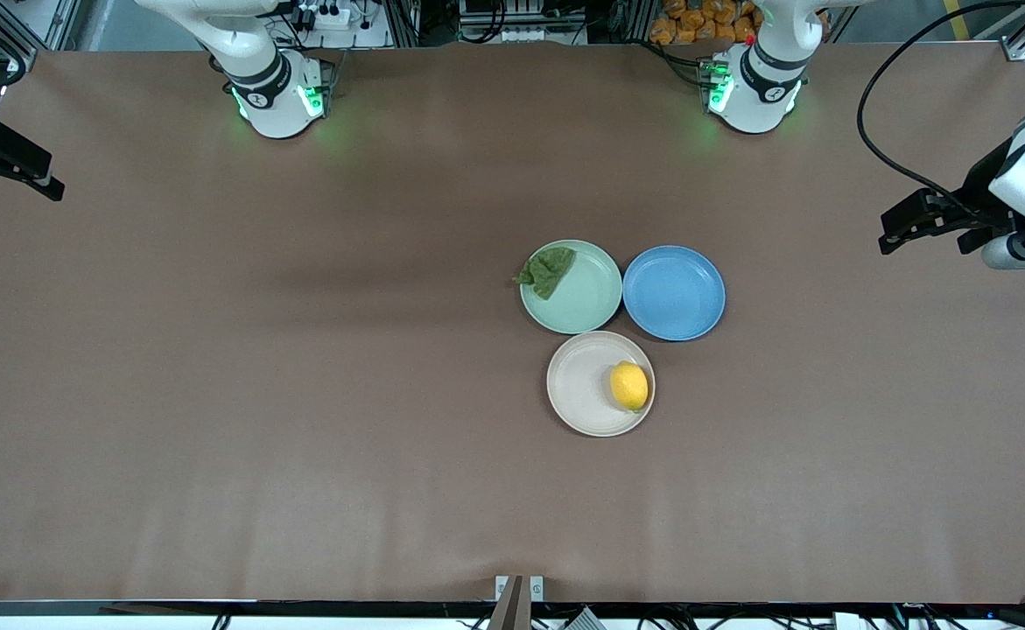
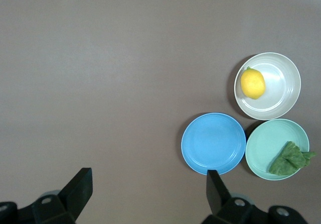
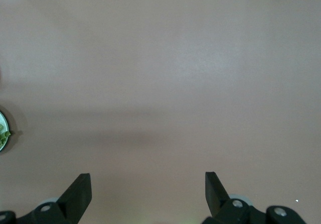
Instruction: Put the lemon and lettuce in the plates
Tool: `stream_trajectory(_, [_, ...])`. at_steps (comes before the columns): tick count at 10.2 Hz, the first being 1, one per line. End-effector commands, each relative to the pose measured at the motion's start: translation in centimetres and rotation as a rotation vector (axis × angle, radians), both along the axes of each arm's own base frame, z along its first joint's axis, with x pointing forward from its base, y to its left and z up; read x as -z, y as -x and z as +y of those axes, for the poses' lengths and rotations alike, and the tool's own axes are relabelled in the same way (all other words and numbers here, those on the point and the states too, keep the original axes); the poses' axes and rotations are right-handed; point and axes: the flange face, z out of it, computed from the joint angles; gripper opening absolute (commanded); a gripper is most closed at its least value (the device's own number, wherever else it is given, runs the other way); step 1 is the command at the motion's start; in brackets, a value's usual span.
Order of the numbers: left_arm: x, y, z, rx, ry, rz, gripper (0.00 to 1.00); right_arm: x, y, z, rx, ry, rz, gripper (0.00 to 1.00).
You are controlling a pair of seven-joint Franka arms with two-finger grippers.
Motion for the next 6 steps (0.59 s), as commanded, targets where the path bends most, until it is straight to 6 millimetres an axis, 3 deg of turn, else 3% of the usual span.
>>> stream_trajectory(1, [-0.77,0.53,0.14,0.014,-0.004,0.004,1.0,-0.14,0.65,-0.22,0.009,0.009,-0.006,1.0])
stream_trajectory(6, [-0.68,0.49,0.14,0.014,-0.004,0.005,1.0,-0.04,0.59,-0.14,0.008,0.01,-0.007,1.0])
